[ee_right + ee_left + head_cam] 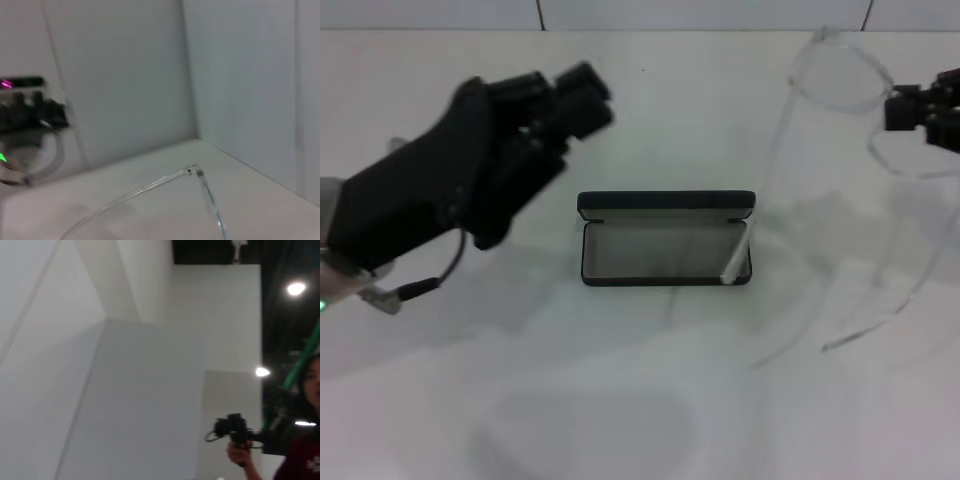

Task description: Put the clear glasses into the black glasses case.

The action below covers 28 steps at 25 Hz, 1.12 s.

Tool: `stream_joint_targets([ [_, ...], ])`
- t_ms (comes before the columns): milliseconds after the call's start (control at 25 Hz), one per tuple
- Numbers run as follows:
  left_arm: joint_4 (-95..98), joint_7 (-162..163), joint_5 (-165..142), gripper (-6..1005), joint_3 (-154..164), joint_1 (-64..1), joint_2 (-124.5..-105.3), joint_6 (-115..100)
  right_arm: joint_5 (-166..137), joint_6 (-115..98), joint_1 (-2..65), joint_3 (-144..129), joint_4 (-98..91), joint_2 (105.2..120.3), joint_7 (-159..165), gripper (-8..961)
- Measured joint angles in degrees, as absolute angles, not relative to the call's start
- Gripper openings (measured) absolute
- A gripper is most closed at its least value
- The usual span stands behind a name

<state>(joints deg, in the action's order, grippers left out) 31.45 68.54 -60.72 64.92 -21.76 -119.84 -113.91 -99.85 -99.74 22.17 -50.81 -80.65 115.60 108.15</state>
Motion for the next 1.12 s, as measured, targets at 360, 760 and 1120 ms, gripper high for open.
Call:
stream_joint_targets([
  [360,31.44,68.55,-60.55,123,70.37,-25.51,-119.95,-113.87,-92.18,-100.59,29.53,-55.60,-59.76,115.71,96.96,71],
  [760,30.50,68.56,-60.55,114,70.98,-25.91,-120.08,-113.71,-89.78,-101.90,32.35,-55.68,-55.25,115.66,94.19,71],
  [1120,29.32,68.44,-60.88,114,71.10,-26.24,-120.22,-113.46,-87.88,-102.29,32.92,-58.23,-54.90,115.86,94.08,71],
])
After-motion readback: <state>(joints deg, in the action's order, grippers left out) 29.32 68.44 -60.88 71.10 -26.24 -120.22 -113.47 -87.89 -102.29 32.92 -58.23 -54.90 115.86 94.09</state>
